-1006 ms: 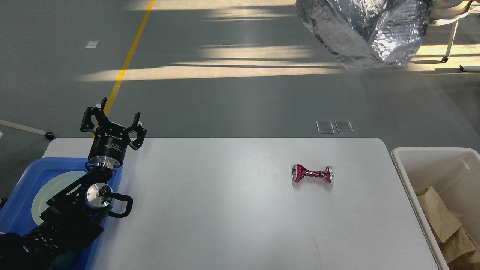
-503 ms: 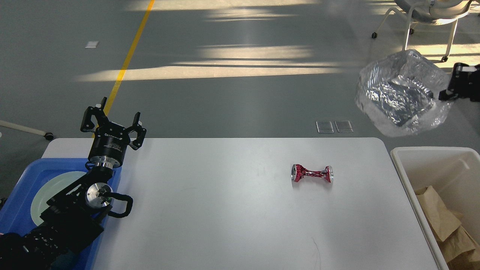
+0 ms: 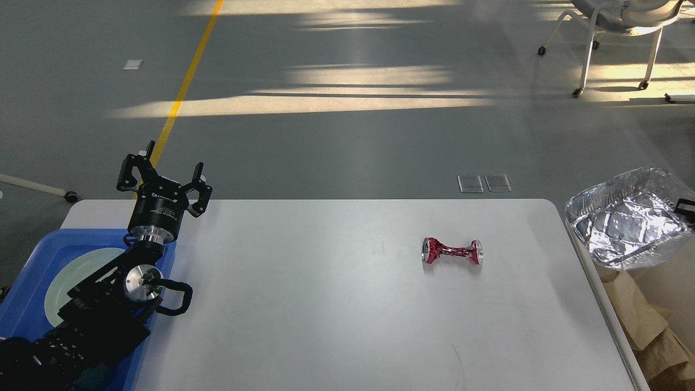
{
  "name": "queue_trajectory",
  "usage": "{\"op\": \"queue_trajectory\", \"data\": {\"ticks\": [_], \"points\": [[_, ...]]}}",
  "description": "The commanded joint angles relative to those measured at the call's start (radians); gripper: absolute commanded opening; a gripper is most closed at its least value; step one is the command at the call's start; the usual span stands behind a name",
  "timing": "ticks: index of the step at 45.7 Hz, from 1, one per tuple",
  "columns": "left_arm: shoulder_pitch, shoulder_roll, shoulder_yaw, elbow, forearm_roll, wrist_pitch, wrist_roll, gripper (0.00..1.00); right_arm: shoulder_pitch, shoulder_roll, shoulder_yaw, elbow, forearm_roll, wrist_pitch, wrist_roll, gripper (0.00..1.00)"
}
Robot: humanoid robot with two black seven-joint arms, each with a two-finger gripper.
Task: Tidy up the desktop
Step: 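Lift the foil wrapper and drop it into the white bin, then swing the right arm back over the table toward the red can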
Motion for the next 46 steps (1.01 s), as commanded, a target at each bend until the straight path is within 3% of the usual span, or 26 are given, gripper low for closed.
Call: {"op": "queue_trajectory", "data": {"ticks": [1, 3, 6, 7, 8, 15, 29, 37, 46], "points": [[0.001, 0.0, 0.0, 0.0, 0.0, 0.0, 0.0, 0.96, -0.05, -0.001, -0.076, -0.01, 0.001, -0.109, -0.01, 0.1], [-0.001, 0.0, 0.0, 0.0, 0.0, 0.0, 0.0, 0.96, -0.053, -0.001, -0.143, -0.014, 0.002, -0.161, -0.01, 0.29], [-0.001, 0.0, 0.0, 0.0, 0.0, 0.0, 0.001, 0.96, -0.053, -0.001, -0.194, -0.014, 0.004, -0.212, -0.01, 0.79], [0.001, 0.0, 0.0, 0.0, 0.0, 0.0, 0.0, 0.96, -0.053, -0.001, -0.199, -0.012, 0.004, -0.224, -0.008, 0.91], [-0.001, 0.0, 0.0, 0.0, 0.0, 0.0, 0.0, 0.96, -0.053, -0.002, -0.202, -0.012, 0.005, -0.233, -0.008, 0.95], [0.001, 0.0, 0.0, 0.0, 0.0, 0.0, 0.001, 0.96, -0.055, -0.002, -0.214, -0.01, 0.005, -0.235, -0.008, 1.0], [-0.001, 0.0, 0.0, 0.0, 0.0, 0.0, 0.0, 0.96, -0.01, -0.001, -0.216, 0.045, 0.011, -0.223, -0.007, 1.0], [0.001, 0.0, 0.0, 0.0, 0.0, 0.0, 0.0, 0.96, 0.216, -0.074, -0.208, 0.308, 0.013, -0.119, -0.005, 1.0], [-0.001, 0.0, 0.0, 0.0, 0.0, 0.0, 0.001, 0.96, 0.583, -0.153, -0.202, 0.603, 0.013, 0.119, -0.007, 1.0]]}}
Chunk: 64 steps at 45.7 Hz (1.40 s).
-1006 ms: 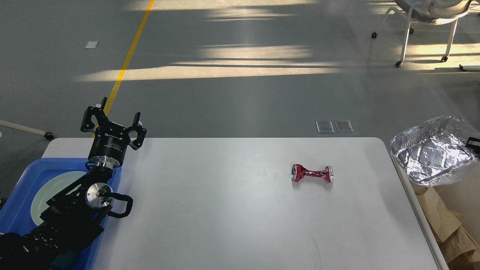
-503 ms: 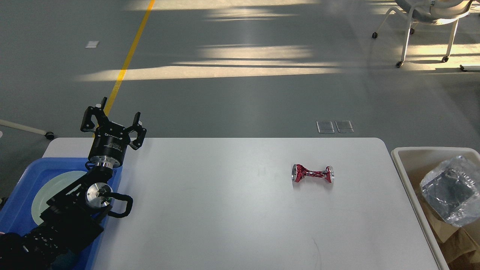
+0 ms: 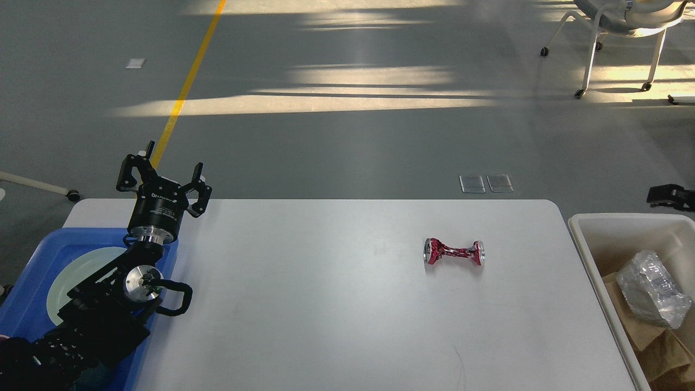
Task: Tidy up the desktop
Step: 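Swing the right arm back over the table toward the red can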
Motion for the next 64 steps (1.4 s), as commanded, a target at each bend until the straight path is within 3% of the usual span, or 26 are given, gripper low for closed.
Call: {"op": "queue_trajectory", "data": {"ticks": [1, 13, 22, 33, 39, 51, 64], "points": [[-0.001, 0.0, 0.0, 0.0, 0.0, 0.0, 0.0, 0.96, 0.231, -0.031, 0.006, 0.162, 0.0, 0.157, 0.0, 1.0], [0.0, 0.0, 0.0, 0.0, 0.0, 0.0, 0.002, 0.96, 0.662, -0.013, 0.025, 0.266, 0.133, 0.524, 0.0, 1.0], [0.0, 0.0, 0.0, 0.0, 0.0, 0.0, 0.0, 0.96, 0.894, 0.09, 0.085, 0.271, 0.241, 0.527, 0.0, 1.0], [0.0, 0.0, 0.0, 0.0, 0.0, 0.0, 0.002, 0.96, 1.005, 0.163, 0.256, 0.271, 0.322, 0.527, -0.002, 1.0], [-0.001, 0.0, 0.0, 0.0, 0.0, 0.0, 0.0, 0.96, 0.965, 0.225, 0.259, 0.266, 0.317, 0.527, -0.003, 1.0], [-0.001, 0.0, 0.0, 0.0, 0.0, 0.0, 0.0, 0.96, 0.648, 0.363, 0.246, 0.257, 0.258, 0.527, -0.005, 0.99], [0.0, 0.0, 0.0, 0.0, 0.0, 0.0, 0.0, 0.96, 0.278, 0.467, 0.245, 0.257, -0.022, 0.139, -0.003, 1.0]]}}
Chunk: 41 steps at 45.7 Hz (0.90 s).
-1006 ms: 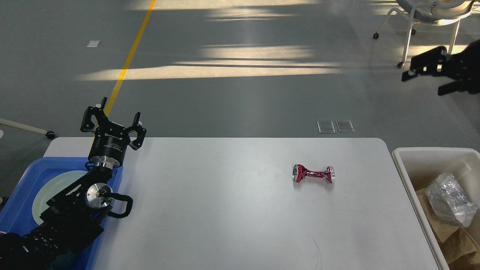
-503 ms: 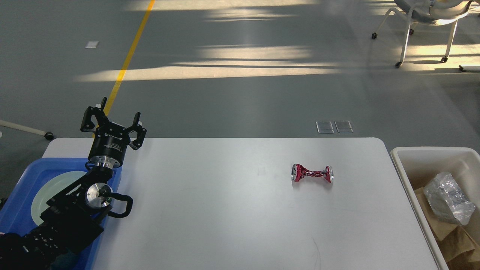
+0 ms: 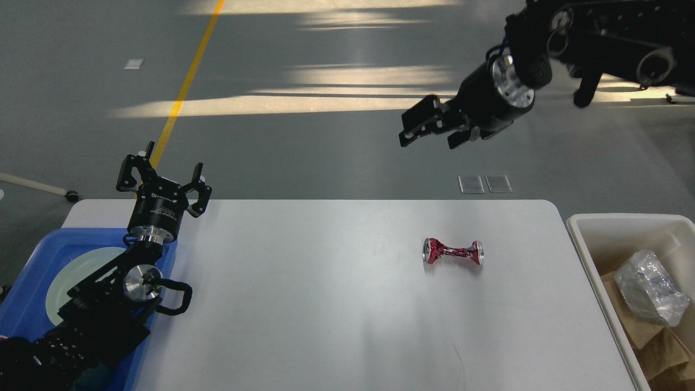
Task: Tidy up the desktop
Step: 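Swing the right arm back over the table toward the red can, then lower the right gripper onto the red can and grasp it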
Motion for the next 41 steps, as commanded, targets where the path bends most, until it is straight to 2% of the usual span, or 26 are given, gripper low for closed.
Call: {"op": "queue_trajectory", "data": {"ticks": [1, 24, 33, 41], "points": [[-0.001, 0.0, 0.0, 0.0, 0.0, 0.0, 0.002, 0.96, -0.157, 0.043, -0.003, -0.003, -0.107, -0.184, 0.001, 1.0], [-0.001, 0.0, 0.0, 0.0, 0.0, 0.0, 0.0, 0.96, -0.472, 0.166, -0.031, -0.069, -0.21, -0.43, 0.003, 1.0], [0.001, 0.0, 0.0, 0.0, 0.0, 0.0, 0.0, 0.96, -0.592, 0.242, -0.031, -0.204, -0.209, -0.513, 0.003, 1.0], [-0.001, 0.0, 0.0, 0.0, 0.0, 0.0, 0.0, 0.96, -0.665, 0.305, -0.03, -0.314, -0.195, -0.54, 0.001, 1.0]]}}
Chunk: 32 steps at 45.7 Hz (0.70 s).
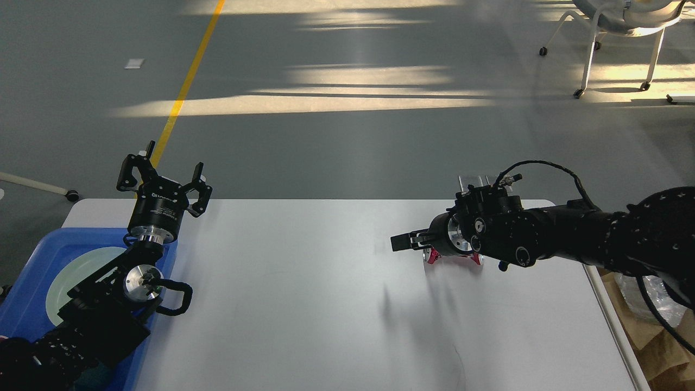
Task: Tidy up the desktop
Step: 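Lower the right gripper onto the red can and grasp it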
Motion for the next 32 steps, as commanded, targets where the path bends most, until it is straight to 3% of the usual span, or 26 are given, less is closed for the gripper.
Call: {"op": "queue_trajectory", "data": {"ticks": [1, 17, 32], "points": [[-0.001, 0.0, 0.0, 0.0, 0.0, 0.0, -0.001, 0.96, -0.053, 0.054, 0.001, -0.079, 0.009, -0.015, -0.002, 1.0], [-0.001, 0.0, 0.0, 0.0, 0.0, 0.0, 0.001, 0.96, -0.165, 0.193, -0.013, -0.312, 0.055, -0.017, -0.006, 1.0], [-0.001, 0.0, 0.0, 0.0, 0.0, 0.0, -0.001, 0.96, -0.141, 0.227, -0.108, -0.348, 0.076, -0.003, -0.02, 1.0]]}}
